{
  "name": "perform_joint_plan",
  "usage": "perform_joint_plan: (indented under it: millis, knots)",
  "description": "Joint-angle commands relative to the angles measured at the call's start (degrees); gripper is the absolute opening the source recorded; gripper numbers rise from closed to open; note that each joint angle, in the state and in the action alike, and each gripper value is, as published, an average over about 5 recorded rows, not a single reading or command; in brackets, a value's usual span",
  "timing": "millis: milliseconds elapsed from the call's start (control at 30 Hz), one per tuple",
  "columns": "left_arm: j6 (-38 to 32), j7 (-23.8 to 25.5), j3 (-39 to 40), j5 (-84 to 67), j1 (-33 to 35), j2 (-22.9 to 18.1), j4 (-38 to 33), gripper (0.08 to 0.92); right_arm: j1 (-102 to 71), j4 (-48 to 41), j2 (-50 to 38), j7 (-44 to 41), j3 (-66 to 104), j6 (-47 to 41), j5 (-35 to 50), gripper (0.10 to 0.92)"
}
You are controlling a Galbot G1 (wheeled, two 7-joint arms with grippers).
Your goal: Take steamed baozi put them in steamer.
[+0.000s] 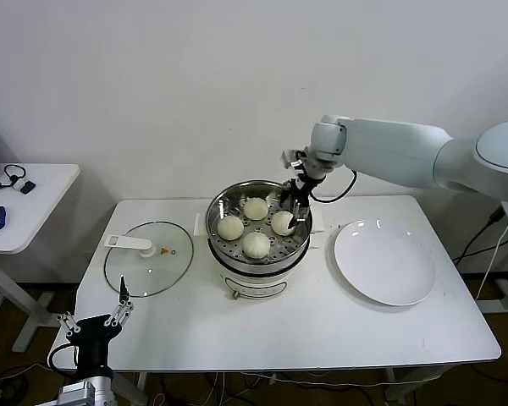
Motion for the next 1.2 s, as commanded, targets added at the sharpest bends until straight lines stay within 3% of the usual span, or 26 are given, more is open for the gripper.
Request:
perform_joint_plan:
  millis: [33, 233, 333, 467, 700, 833, 967, 1200]
  knots:
    - [0.1, 0.1, 0.3, 0.1, 0.2, -2.8, -0.8, 0.823, 7.7, 15.1, -10.9, 21.1, 3.2, -8.4, 6.8, 0.823]
    - [0.3, 0.2, 0.8, 0.4, 0.2, -2.8, -1.1, 0.823, -2.4, 30.7, -23.4, 49.5, 22.9, -25.7, 9.8, 0.823]
    - [0.6, 0.4, 0.9, 0.3, 0.2, -2.8, -1.4, 0.823, -13.4, 37.3, -29.7, 57.7, 37.7, -28.6, 7.8, 0.823]
    - [1.2, 0.8, 0.8, 0.0, 0.3, -2.8, -1.9, 0.823, -31.2, 45.8, -37.3, 65.5, 56.6, -24.2, 3.6, 0.823]
    - [1.2, 1.1, 0.7, 0.5, 0.0, -2.8, -1.4, 0.823, -66.2, 58.3, -47.7, 69.9, 83.6, -4.8, -5.4, 0.823]
    - [1.0, 1.2, 0.7, 1.0, -0.3, -2.8, -0.7, 0.823, -90.9, 60.9, -44.2, 68.4, 107.6, 1.5, -9.6, 0.823]
    - [0.4, 1.2, 0.6, 1.4, -0.5, -2.8, 0.2, 0.823, -108.4, 61.1, -34.9, 64.6, 123.4, 7.9, -15.6, 0.823]
    - [-0.6, 1.2, 0.6, 2.1, -0.8, -2.8, 0.9, 0.823, -125.4, 60.9, -14.7, 57.2, 134.2, 19.6, -23.9, 0.823]
